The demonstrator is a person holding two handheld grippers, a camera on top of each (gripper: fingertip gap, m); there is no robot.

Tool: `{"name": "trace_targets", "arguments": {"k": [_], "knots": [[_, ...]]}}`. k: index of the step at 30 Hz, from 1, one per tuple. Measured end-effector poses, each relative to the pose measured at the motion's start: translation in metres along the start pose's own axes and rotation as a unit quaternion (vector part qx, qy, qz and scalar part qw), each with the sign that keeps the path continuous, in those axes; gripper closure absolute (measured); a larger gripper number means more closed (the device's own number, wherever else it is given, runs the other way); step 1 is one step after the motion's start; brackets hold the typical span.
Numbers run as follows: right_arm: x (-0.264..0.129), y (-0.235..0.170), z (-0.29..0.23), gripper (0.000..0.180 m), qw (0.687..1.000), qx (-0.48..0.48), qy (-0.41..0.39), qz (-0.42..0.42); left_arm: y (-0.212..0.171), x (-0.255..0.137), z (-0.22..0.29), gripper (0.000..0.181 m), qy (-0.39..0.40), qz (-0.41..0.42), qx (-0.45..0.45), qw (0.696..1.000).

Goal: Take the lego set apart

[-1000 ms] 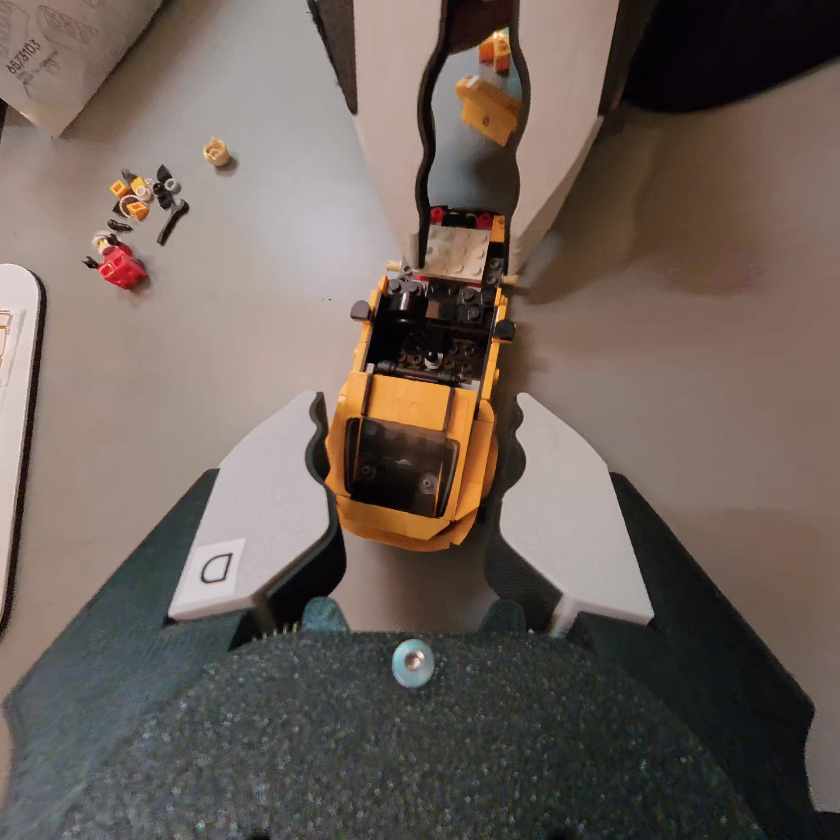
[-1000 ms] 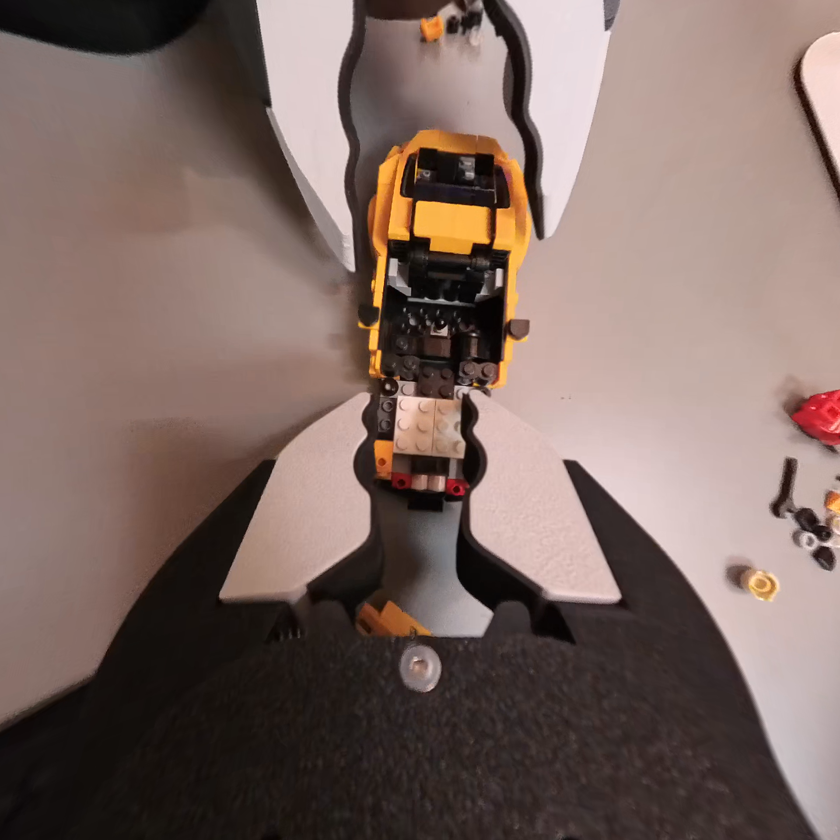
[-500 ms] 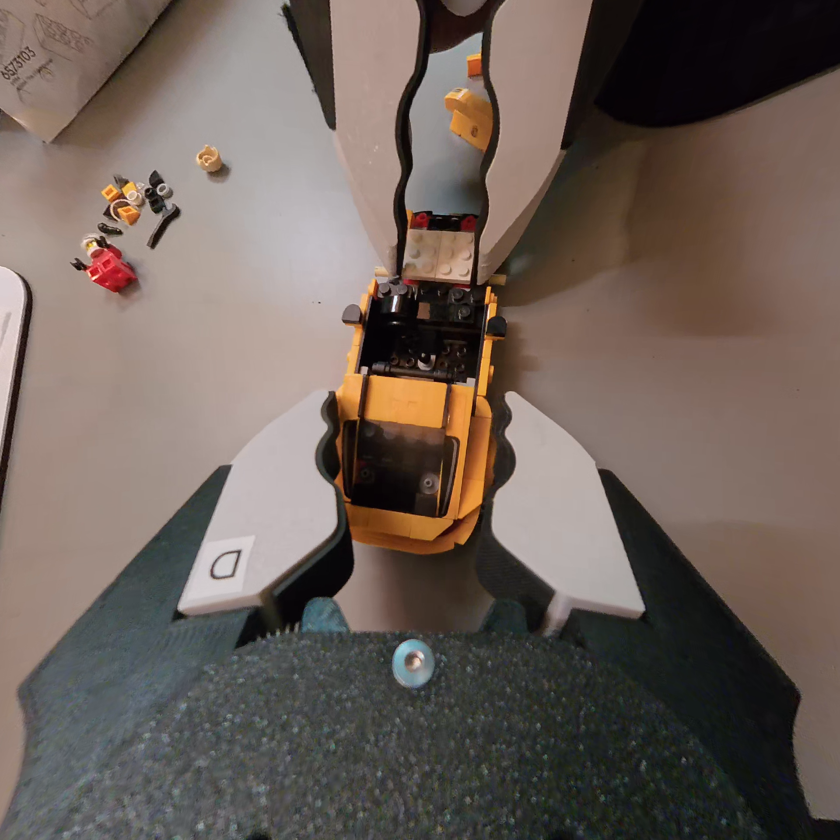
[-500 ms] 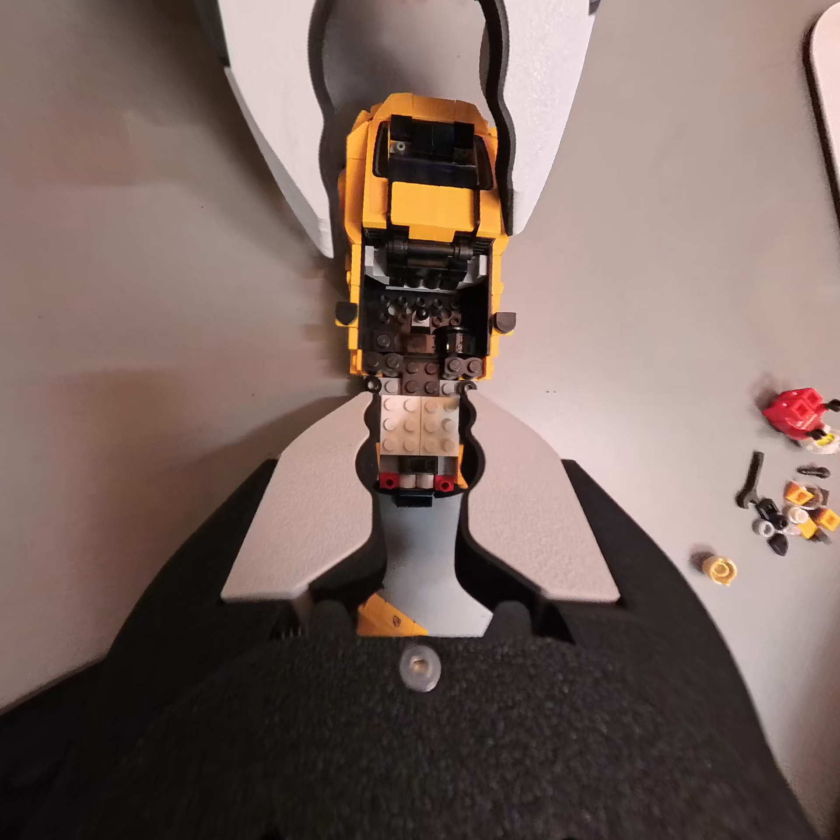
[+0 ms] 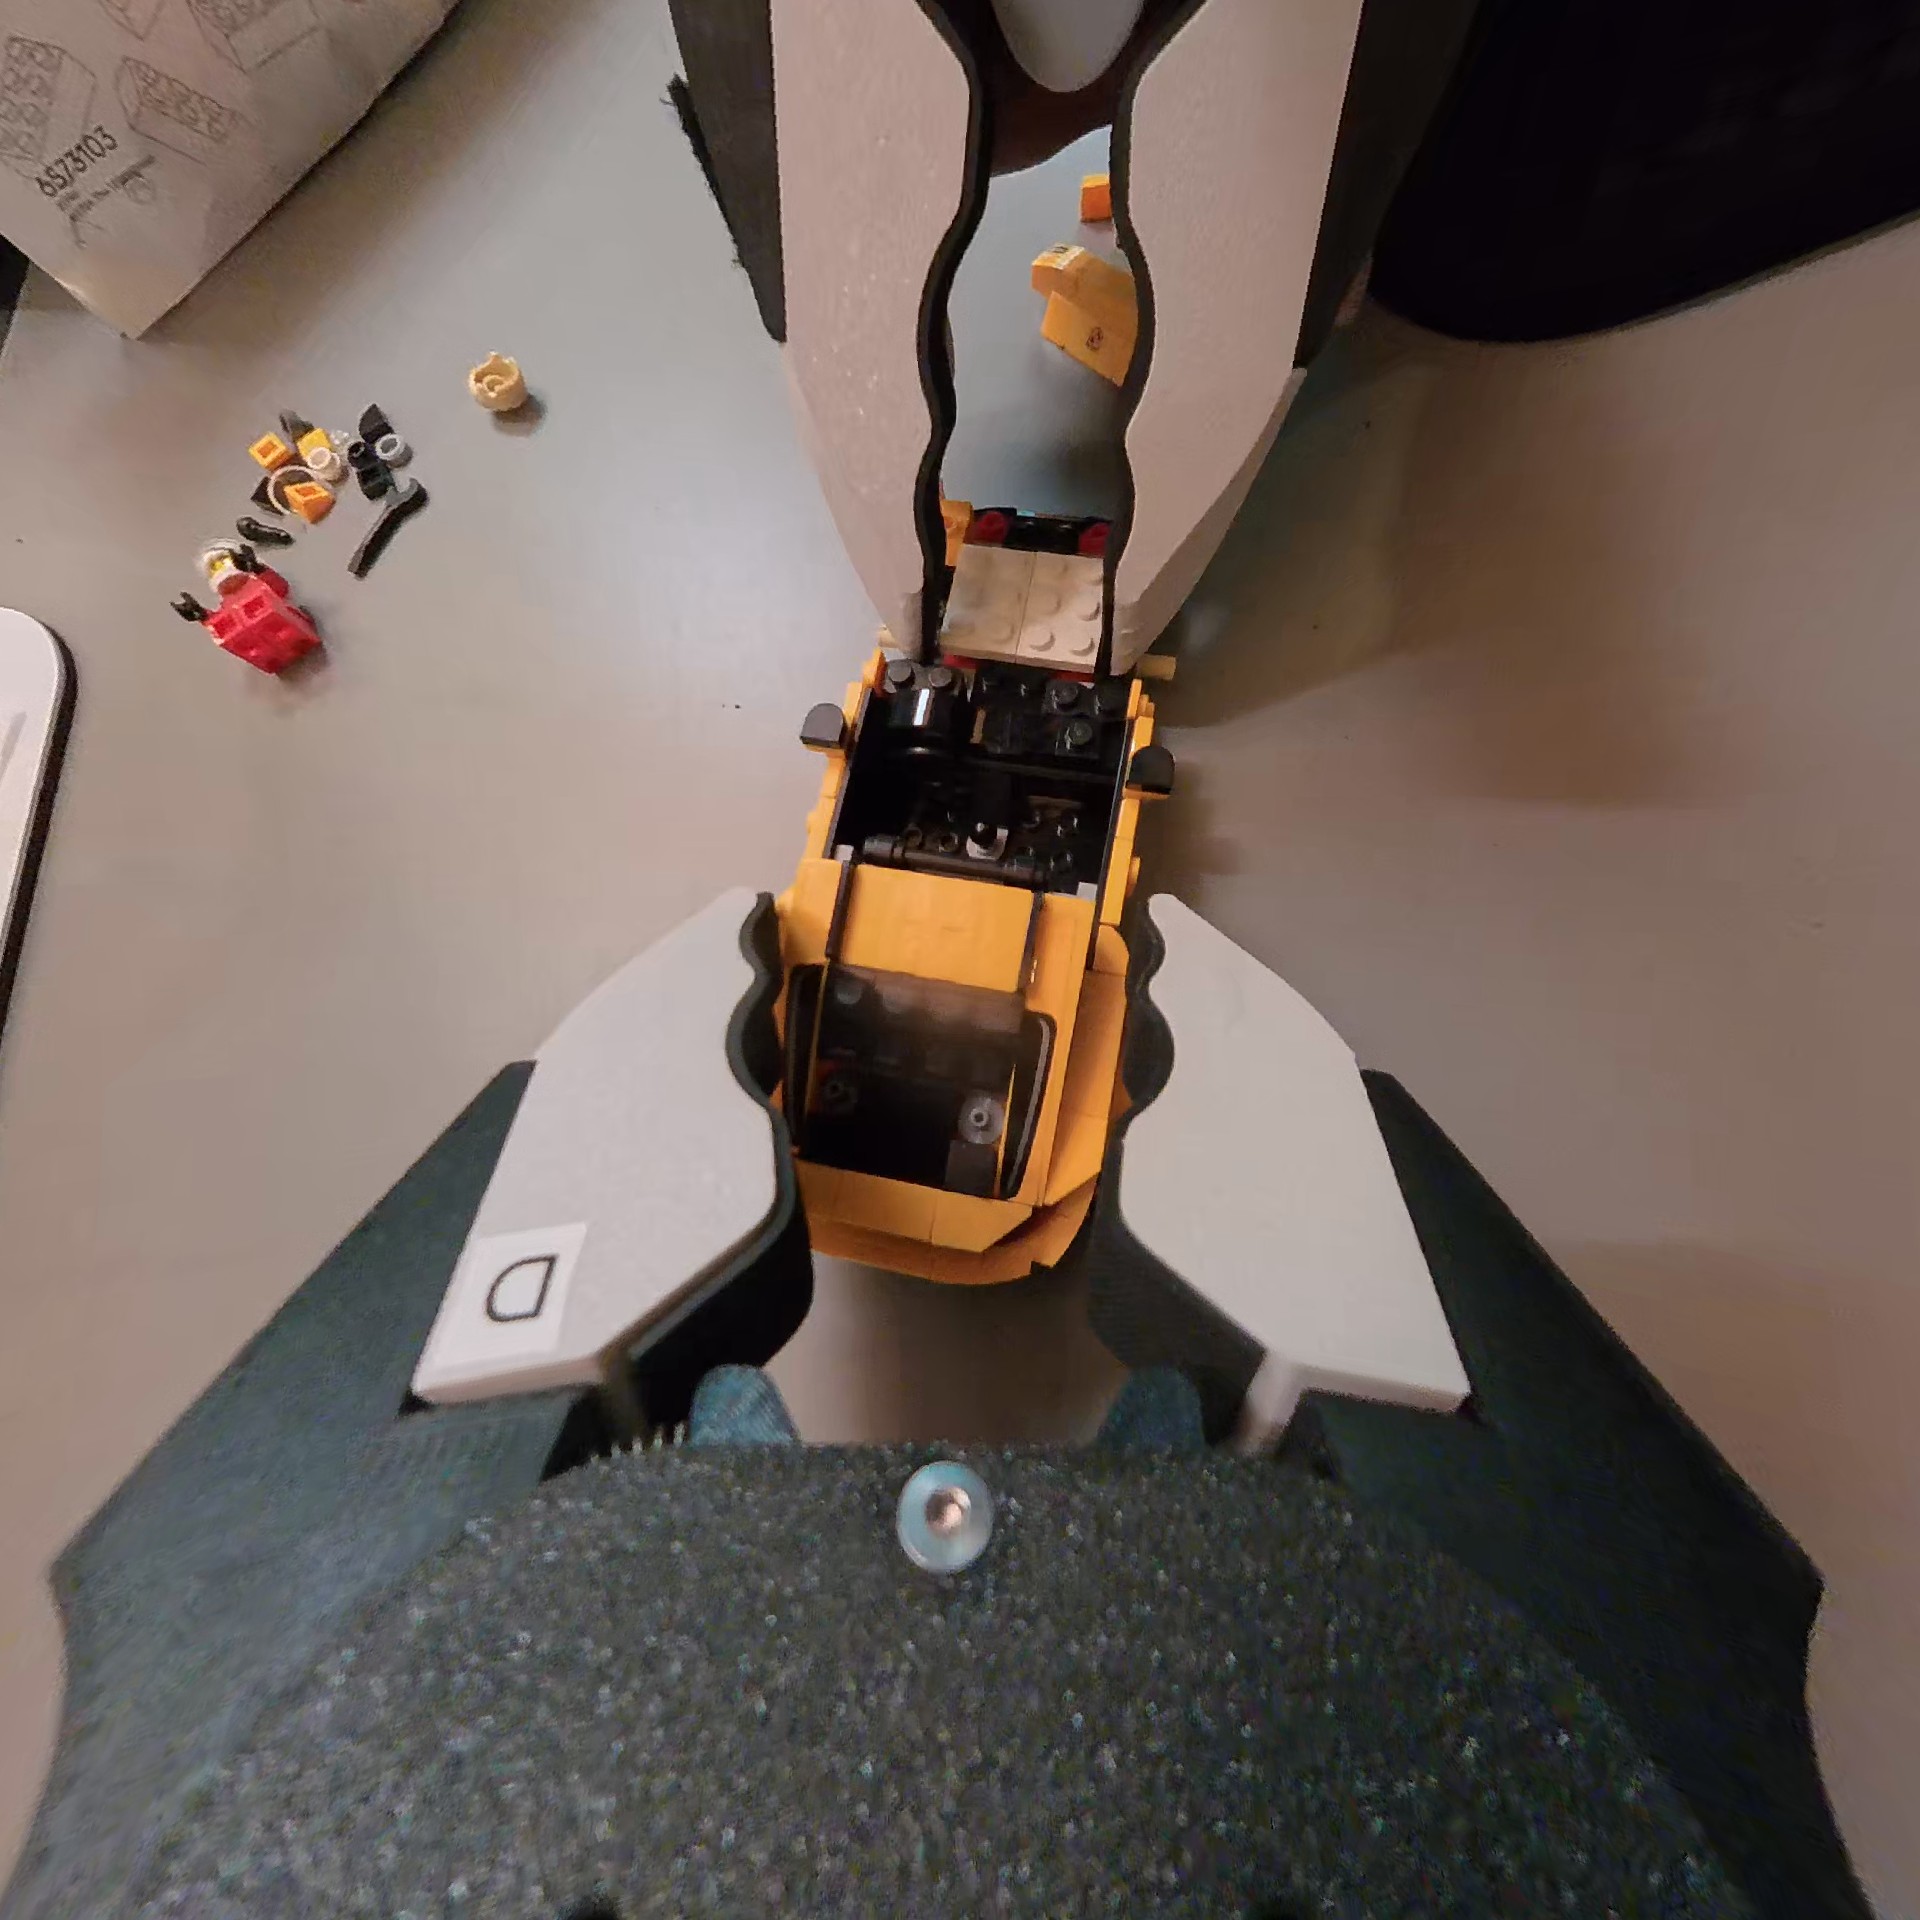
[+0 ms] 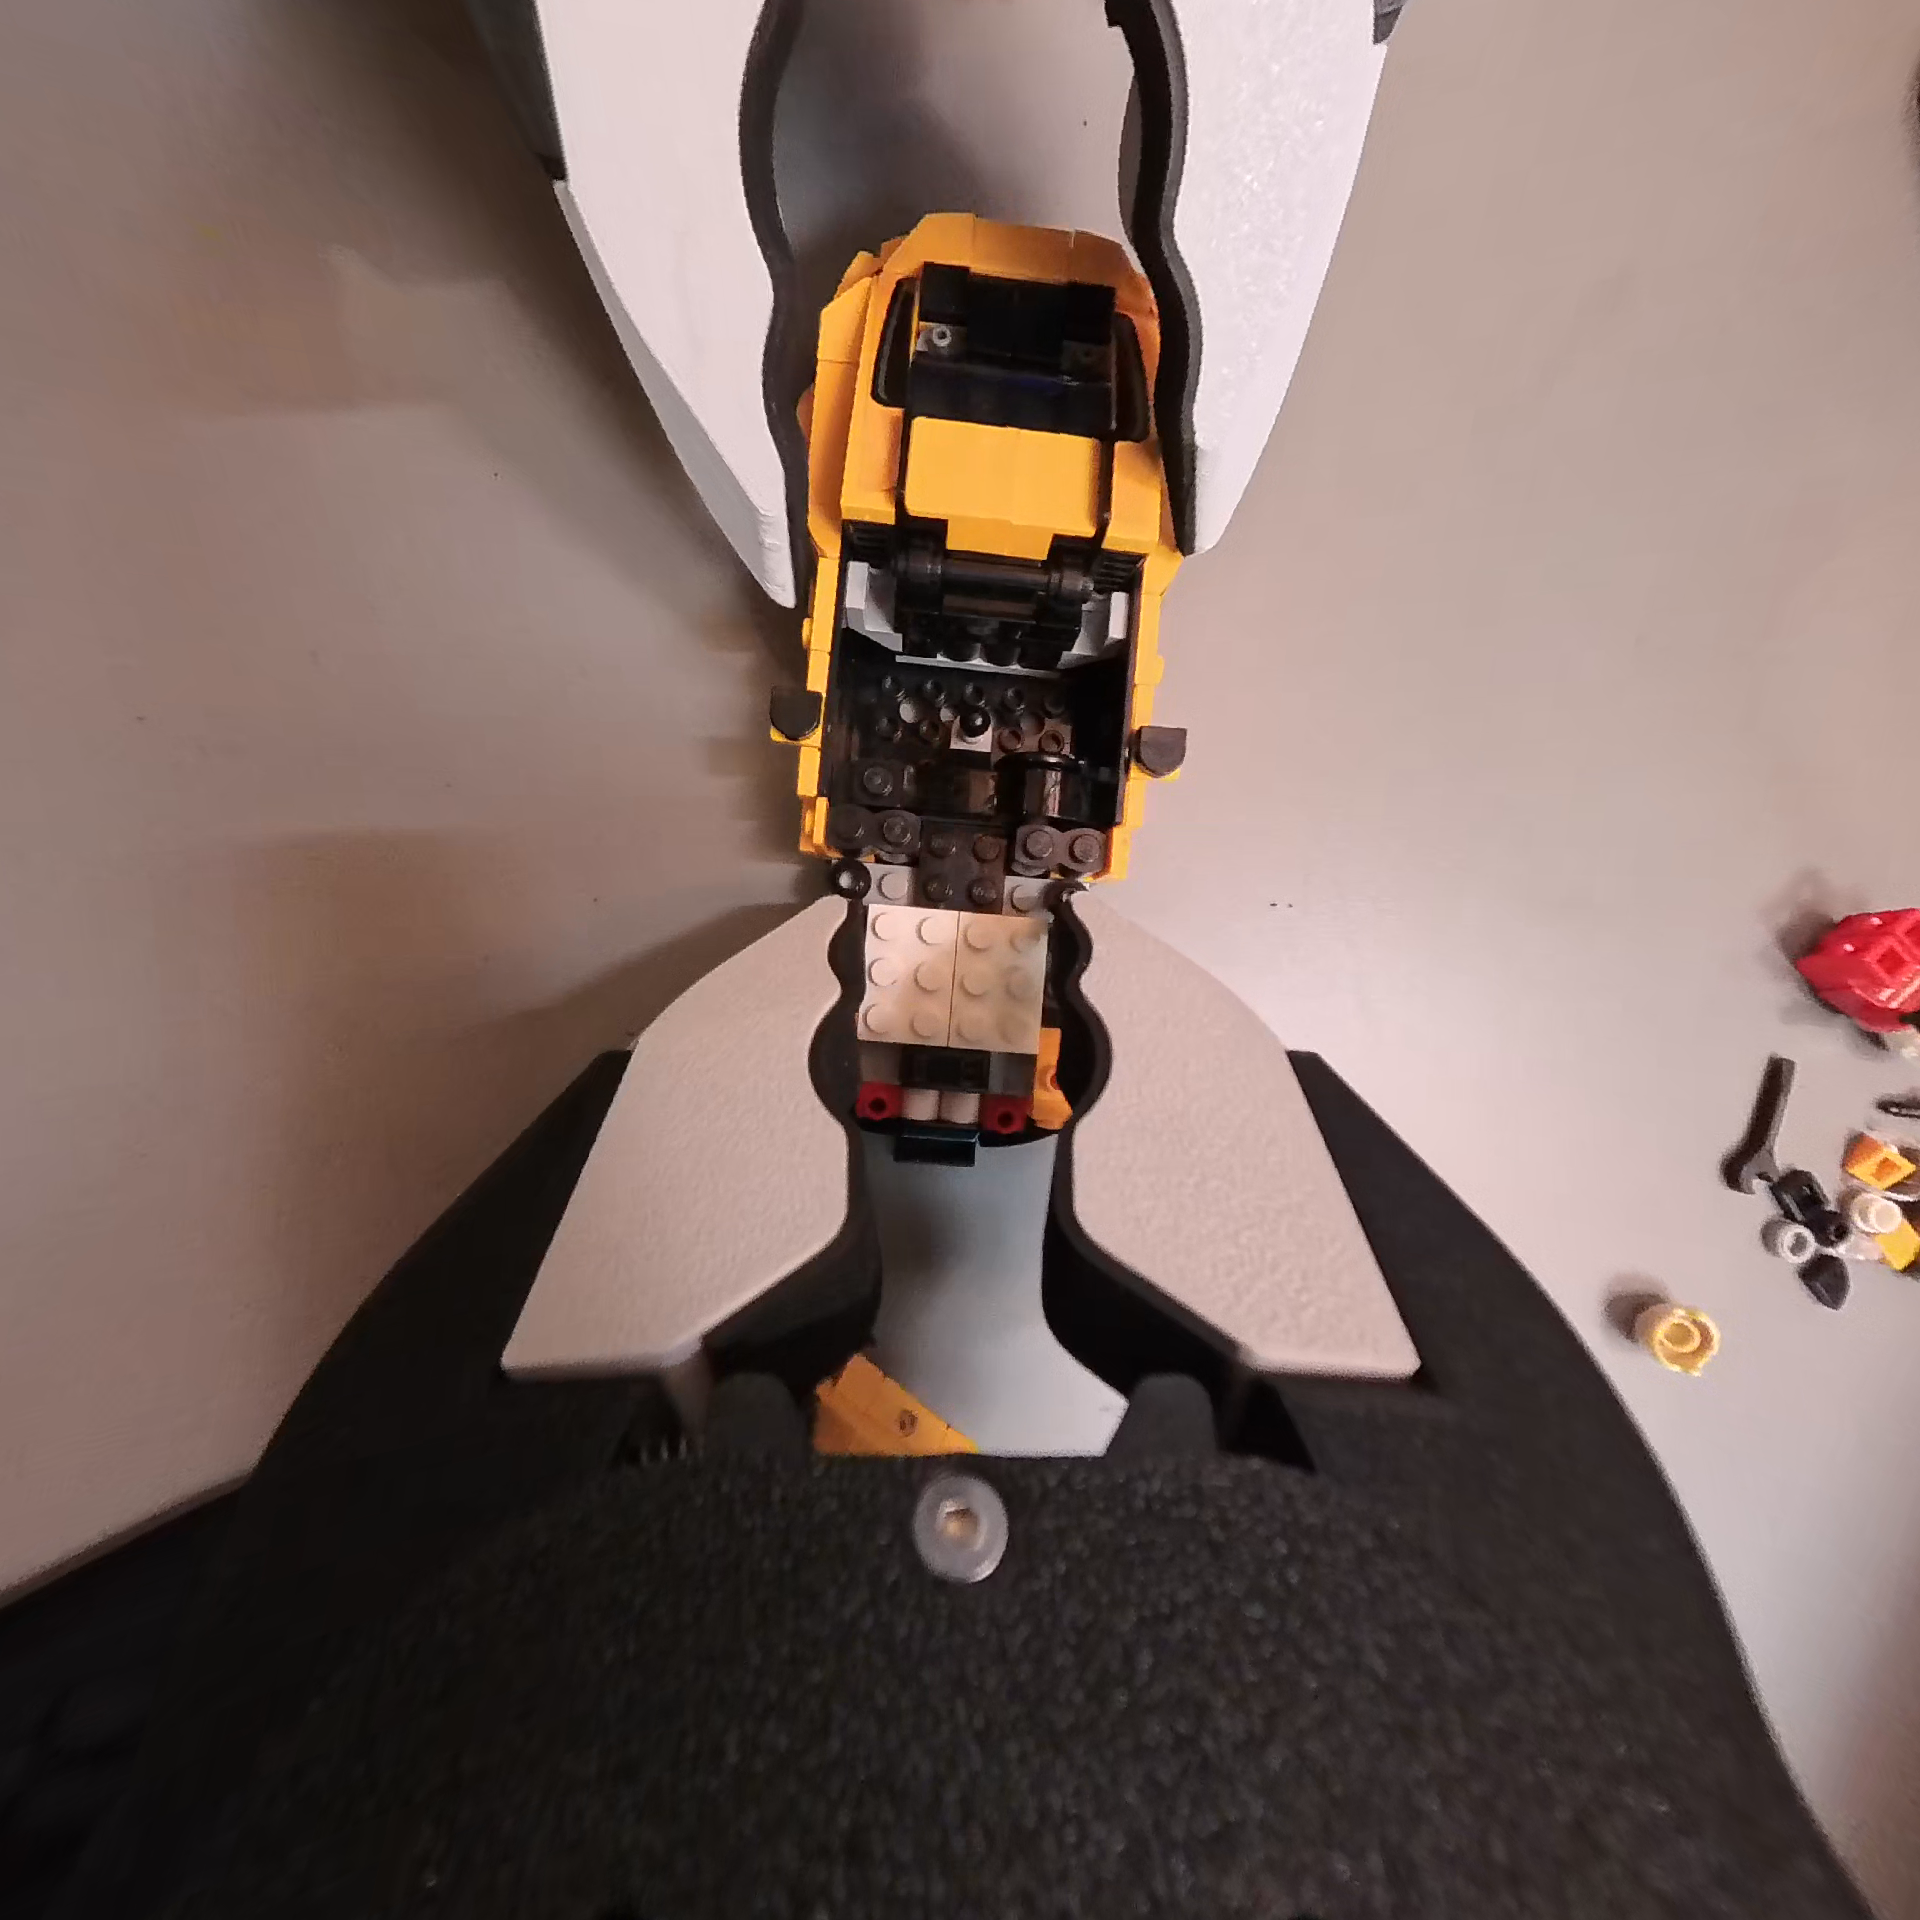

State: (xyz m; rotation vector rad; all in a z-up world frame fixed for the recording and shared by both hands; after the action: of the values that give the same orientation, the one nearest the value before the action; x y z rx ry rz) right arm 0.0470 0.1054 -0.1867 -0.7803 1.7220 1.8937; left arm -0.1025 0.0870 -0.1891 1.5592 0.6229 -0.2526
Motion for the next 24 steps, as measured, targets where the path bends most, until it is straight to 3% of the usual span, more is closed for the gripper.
{"name": "trace_targets", "arguments": {"k": [3,14,24], "knots": [[-0.0007,-0.0003,-0.0024,0.137,1.0,0.012,0.015,0.005,0.0,0.0002,0.0003,0.118,0.0,0.001,0.0,1.0],[-0.0026,-0.0088,-0.0058,0.139,1.0,0.009,-0.01,0.027,-0.0009,0.0004,0.0016,0.118,0.005,0.01,0.0,1.0],[-0.0027,-0.0075,-0.0022,0.146,0.999,0.031,0.022,0.027,0.0007,0.0013,0.0048,0.113,-0.004,0.013,0.004,1.0]]}}
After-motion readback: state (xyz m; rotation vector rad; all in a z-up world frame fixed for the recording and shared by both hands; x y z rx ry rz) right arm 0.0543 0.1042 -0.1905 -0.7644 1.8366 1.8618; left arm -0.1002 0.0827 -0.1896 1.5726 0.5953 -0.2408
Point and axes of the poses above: each gripper's, where its closed fingertips meet, x out along the fingers, y out of its top, z = x × y across the jaws, the point moved 8 cm from there along -x, back along the fingers, and after that the axes turned 12 degrees about z, right-handed, at the moved point
